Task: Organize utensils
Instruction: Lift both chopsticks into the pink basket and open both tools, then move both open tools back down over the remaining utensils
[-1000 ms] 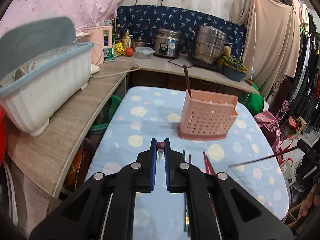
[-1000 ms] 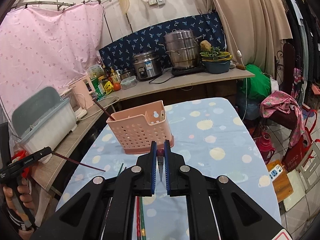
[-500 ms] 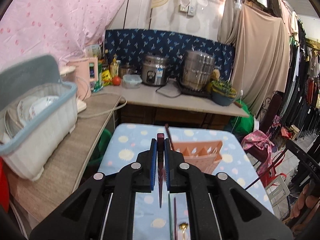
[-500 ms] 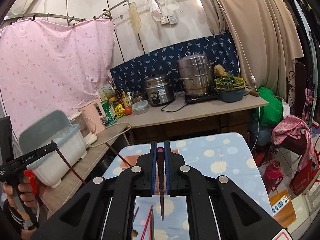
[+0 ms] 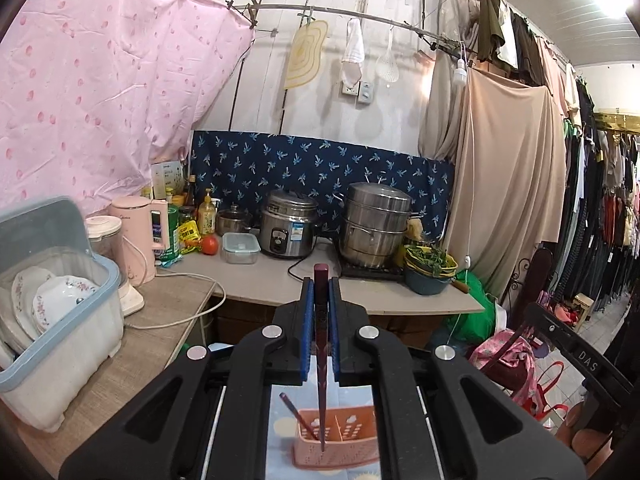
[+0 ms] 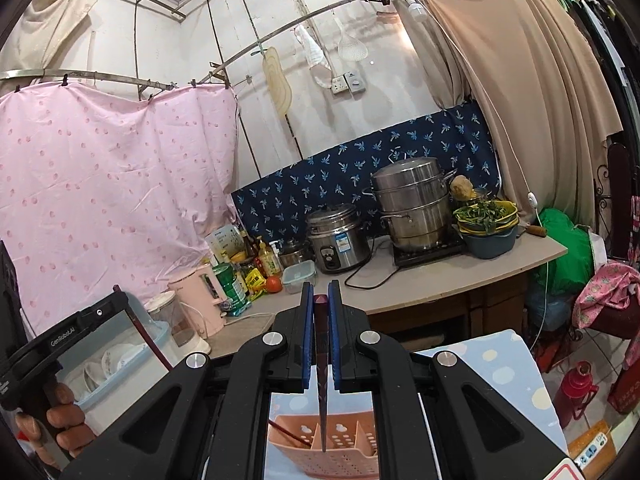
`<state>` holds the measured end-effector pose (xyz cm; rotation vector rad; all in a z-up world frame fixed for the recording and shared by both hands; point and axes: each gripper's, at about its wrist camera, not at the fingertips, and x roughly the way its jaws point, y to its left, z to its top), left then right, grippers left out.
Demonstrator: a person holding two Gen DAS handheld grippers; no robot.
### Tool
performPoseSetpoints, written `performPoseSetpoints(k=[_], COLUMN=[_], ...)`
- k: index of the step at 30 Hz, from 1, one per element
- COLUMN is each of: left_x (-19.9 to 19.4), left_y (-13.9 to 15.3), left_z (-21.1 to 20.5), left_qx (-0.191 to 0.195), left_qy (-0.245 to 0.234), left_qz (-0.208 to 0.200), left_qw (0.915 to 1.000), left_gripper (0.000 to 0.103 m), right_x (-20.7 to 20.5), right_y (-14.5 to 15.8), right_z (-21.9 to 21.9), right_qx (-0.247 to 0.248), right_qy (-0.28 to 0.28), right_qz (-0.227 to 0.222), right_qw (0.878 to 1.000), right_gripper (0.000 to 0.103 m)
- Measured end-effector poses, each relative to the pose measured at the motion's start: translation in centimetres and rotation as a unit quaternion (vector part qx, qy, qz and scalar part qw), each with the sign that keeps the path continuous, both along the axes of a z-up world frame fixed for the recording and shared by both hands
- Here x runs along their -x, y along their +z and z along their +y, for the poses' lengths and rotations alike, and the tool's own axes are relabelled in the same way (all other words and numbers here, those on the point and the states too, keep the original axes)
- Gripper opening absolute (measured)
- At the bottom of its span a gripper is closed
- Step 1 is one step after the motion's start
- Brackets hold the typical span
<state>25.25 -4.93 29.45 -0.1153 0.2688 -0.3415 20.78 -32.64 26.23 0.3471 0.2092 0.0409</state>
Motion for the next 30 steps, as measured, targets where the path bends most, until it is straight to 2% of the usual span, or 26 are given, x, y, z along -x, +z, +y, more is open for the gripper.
performPoseSetpoints(k=[6,17,26,28,30], left_x=[-2.7,-6.6,-6.9,-6.7,-6.5], left_y=[-2.8,-9.5,-11.8,-12.0,-12.0], left_z=[-1.7,-2.9,-3.6,-3.6,-3.6], left_qx=[-0.006,-0.036,-0.049,-0.049,-0.051], left_qy=[0.003,0.004,-0.003,-0.005,-0.006], left_qz=[0.009,0.087,0.110,0.110,0.104], left_qw=[0.9999,0.9956,0.9927,0.9927,0.9932], left_gripper=[0.007,0.007,0.007,0.008,0.015], right_x=[-3.5,-6.6,-7.2,-7.0,-6.8], right_y=[-2.4,-8.6,-10.9,-10.9,-10.7], right_z=[0.1,0.8,1.0,0.9,0.9], right_qx=[-0.012,-0.007,0.003,0.005,0.008], right_qy=[0.007,0.025,0.020,0.018,0.019], right_qz=[0.026,0.098,0.123,0.122,0.124], right_qw=[1.000,0.995,0.992,0.992,0.992], right_gripper=[0.007,0.007,0.008,0.015,0.022])
